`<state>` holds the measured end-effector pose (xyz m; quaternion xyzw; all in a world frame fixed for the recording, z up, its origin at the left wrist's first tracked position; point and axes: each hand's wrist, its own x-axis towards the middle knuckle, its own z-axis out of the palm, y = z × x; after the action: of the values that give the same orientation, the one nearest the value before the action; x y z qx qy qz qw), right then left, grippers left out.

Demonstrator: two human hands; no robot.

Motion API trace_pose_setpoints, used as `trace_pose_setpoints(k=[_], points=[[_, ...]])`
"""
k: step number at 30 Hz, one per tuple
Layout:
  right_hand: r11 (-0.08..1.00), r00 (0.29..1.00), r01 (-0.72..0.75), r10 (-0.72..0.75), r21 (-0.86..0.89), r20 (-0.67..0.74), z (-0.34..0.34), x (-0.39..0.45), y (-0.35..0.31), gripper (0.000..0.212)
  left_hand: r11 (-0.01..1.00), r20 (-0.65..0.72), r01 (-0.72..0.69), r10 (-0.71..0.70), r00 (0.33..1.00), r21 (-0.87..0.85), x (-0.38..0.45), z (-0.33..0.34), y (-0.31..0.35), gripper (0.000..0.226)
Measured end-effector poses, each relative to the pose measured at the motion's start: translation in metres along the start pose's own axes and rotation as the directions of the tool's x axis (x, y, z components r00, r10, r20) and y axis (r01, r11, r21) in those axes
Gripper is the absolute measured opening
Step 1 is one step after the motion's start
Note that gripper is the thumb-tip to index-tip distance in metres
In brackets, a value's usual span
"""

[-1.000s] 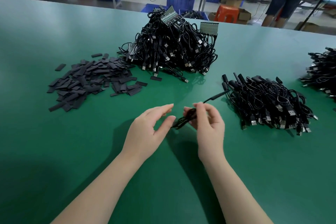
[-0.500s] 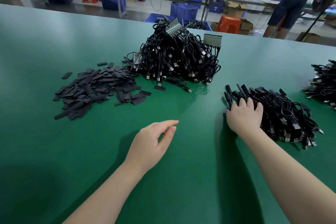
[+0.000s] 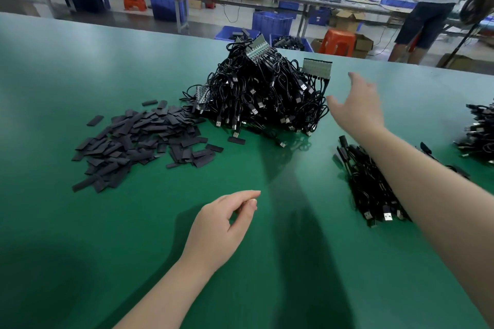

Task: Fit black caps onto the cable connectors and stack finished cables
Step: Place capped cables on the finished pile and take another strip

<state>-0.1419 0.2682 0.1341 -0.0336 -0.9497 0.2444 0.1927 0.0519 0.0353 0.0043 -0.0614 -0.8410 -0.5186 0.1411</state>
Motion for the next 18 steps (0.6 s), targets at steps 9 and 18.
trace_pose_setpoints(k=[9, 18], points=[[0.915, 0.980, -0.201, 0.188, 0.351, 0.070, 0.004, 0.087, -0.023, 0.050, 0.995, -0.011, 0.056, -0.057, 0.998, -0.079, 0.006, 0.003, -0.007, 0.022], [0.938, 0.978, -0.210, 0.207, 0.275, 0.039, 0.026, 0.105, -0.008, 0.049, 0.995, 0.039, 0.091, -0.090, 0.995, -0.032, 0.009, 0.002, -0.003, 0.023]])
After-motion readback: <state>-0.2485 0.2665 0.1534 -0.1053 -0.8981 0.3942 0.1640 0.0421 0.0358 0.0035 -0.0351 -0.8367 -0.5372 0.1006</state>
